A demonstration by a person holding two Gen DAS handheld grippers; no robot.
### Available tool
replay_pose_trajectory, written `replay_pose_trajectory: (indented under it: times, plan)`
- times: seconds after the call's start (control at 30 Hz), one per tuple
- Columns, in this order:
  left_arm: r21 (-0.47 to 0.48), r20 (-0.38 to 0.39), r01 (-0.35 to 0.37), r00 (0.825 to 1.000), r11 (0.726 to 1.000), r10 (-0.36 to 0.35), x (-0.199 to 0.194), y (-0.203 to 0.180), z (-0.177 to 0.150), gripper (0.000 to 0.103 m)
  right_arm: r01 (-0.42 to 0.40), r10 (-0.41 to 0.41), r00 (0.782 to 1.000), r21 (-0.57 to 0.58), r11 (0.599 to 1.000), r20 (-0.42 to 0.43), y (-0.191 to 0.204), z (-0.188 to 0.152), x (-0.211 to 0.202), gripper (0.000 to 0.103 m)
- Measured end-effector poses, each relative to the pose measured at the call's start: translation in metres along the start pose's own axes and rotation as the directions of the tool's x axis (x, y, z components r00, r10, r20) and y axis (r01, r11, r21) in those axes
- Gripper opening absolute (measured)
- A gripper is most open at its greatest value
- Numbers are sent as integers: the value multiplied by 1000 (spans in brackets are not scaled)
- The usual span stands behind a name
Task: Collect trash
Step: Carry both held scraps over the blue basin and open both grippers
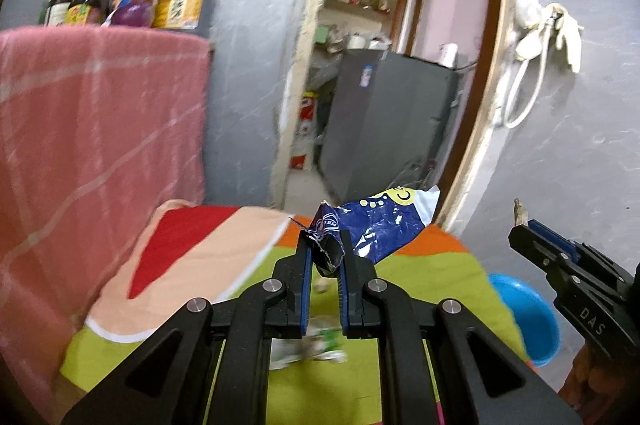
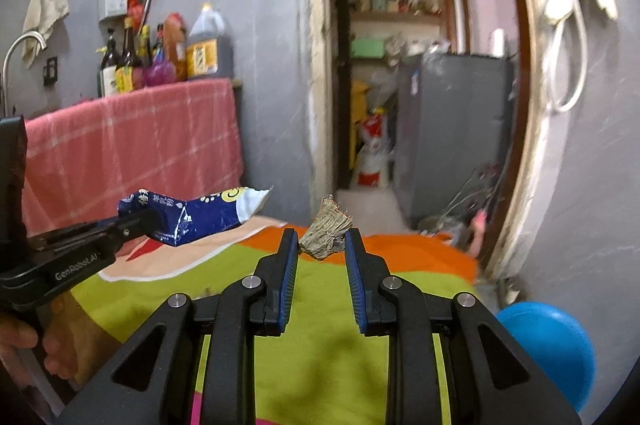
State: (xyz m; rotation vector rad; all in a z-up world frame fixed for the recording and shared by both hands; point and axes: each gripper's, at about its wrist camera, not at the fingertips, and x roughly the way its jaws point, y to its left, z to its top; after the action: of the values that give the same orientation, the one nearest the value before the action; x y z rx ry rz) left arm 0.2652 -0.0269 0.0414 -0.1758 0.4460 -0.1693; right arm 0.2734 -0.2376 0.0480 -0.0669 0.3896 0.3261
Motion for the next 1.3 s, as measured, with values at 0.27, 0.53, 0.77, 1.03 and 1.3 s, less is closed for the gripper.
replay_pose_trajectory:
  times: [0.27, 0.53, 0.77, 1.03, 1.3]
  plan:
    - [51, 42, 117, 992, 992, -119, 4, -77, 5, 9, 150, -149, 985, -4, 989, 85, -46, 1, -51, 22]
    - [80, 23, 234, 971, 969, -237, 28, -167, -11, 9, 299, -302, 950, 44, 953, 84, -120, -20, -93, 22]
    - [118, -8, 304, 952, 945, -305, 54, -234, -29, 9, 399, -406, 911, 94, 912, 72, -177, -46, -115, 22]
    - [163, -119, 317, 946, 934, -300, 92, -283, -51, 9, 433, -439, 898, 159, 887, 9, -222, -80, -110, 22]
    - [160, -241, 301, 935, 940, -258, 132, -295, -76, 9, 417, -411, 909, 207, 885, -70, -246, -108, -82, 22]
